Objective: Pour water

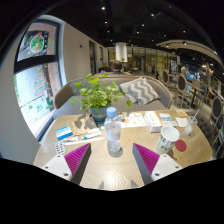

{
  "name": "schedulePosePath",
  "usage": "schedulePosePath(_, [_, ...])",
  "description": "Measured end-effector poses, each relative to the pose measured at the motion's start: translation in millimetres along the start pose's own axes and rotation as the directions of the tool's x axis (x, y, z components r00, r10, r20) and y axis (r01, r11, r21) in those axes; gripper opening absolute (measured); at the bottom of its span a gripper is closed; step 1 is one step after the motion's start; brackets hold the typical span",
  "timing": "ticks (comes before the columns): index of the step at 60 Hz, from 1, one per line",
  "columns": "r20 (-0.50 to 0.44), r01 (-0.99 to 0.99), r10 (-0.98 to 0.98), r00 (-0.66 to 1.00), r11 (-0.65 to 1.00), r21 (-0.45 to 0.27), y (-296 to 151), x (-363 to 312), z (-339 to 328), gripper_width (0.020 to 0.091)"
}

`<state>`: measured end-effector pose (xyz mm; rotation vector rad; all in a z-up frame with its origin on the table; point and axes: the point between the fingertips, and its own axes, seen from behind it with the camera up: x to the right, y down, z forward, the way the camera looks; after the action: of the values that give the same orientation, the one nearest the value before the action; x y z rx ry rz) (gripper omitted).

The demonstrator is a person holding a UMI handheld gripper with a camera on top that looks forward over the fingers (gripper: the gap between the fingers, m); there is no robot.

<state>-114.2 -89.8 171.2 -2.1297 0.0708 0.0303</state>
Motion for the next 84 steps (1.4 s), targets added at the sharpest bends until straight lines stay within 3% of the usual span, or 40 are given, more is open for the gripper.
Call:
schedulePosePath(16, [0.001,0.012,-0.012,1.000,1.000,0.013,3,3,125,0.0860])
schedulePosePath(22, [0.004,0.009,-0.010,1.000,1.000,0.026,5,9,159,0.0818])
schedulePosePath(30, [0.045,0.017,-0.020,0.999,0.997,0.073,-4,3,187,0.0677])
schedulePosePath(35, [0.071,0.035,-0.042,0.997,0.994,0.099,-7,-1,196,0.0507])
schedulePosePath(40, [0.080,0.032,-0.042,0.996,0.992,0.124,-11,-4,201,0.0477])
schedulePosePath(49, [0.079,0.023,-0.033,0.996,0.992,0.123,-12,-2,202,0.0356])
schedulePosePath(53, [0.077,0.015,-0.023,0.997,0.994,0.110,-12,0,201,0.0354])
schedulePosePath(55, [0.074,0.012,-0.021,0.997,0.994,0.110,-14,2,197,0.0318])
schedulePosePath(70, [0.110,-0.100,0.082,0.991,0.981,0.165,-59,3,130,0.0316])
schedulePosePath(78, [0.245,-0.337,0.295,0.924,0.929,0.153,-95,-2,83,0.0315])
schedulePosePath(84, [0.376,-0.579,0.512,0.772,0.811,0.086,-122,-1,55,0.0315])
